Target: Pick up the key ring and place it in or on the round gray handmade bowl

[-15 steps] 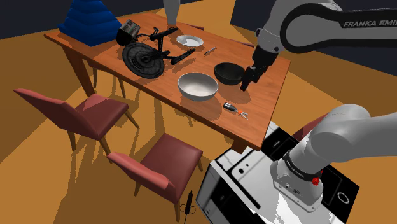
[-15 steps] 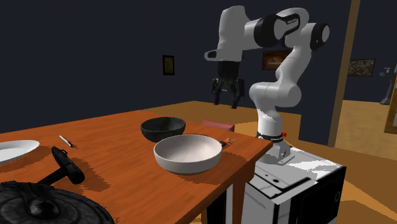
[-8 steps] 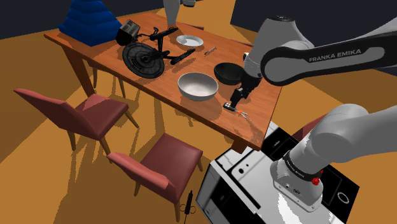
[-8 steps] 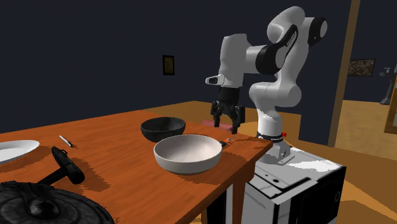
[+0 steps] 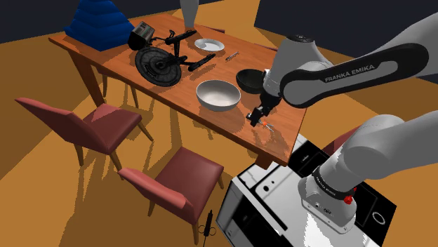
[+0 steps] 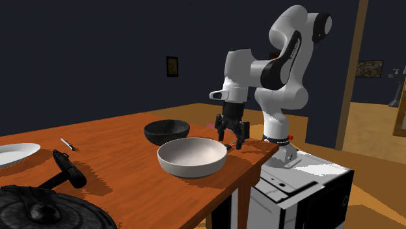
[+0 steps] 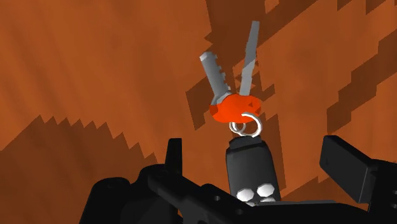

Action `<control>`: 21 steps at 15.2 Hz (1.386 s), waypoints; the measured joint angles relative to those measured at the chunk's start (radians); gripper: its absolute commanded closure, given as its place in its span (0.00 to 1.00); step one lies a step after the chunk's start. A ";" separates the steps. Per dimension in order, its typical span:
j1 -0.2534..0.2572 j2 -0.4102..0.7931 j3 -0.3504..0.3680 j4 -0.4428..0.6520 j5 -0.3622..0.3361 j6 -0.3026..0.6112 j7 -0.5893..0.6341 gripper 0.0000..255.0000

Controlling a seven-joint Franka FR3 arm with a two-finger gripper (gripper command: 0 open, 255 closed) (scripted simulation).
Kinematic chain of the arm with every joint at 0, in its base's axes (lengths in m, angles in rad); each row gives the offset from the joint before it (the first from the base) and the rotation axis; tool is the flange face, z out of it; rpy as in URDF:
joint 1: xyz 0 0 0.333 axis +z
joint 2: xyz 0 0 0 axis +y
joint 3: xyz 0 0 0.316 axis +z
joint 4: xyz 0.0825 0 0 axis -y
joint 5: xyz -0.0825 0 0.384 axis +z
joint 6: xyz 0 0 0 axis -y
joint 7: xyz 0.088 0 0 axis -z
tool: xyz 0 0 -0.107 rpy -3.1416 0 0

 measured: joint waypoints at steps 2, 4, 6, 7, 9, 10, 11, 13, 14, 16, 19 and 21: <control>-0.001 0.010 0.001 -0.003 0.000 0.013 0.001 0.00; 0.000 0.012 0.002 -0.003 0.000 0.016 0.001 0.00; 0.000 0.012 0.002 -0.003 0.000 0.016 0.001 0.00; 0.000 0.012 0.002 -0.003 0.000 0.016 0.001 1.00; 0.002 0.010 0.004 0.001 0.003 0.015 0.001 1.00; 0.003 0.009 0.004 0.002 0.003 0.017 0.001 1.00; 0.004 0.009 0.005 0.003 0.004 0.017 0.001 1.00; 0.002 0.013 0.004 0.006 0.003 0.019 0.000 1.00; 0.001 0.014 0.003 0.008 0.002 0.020 -0.002 1.00; 0.000 0.010 0.001 0.008 0.001 0.018 -0.003 1.00; -0.001 -0.004 0.000 0.007 0.000 -0.005 -0.002 1.00; 0.001 -0.031 -0.003 0.014 0.000 -0.042 -0.002 1.00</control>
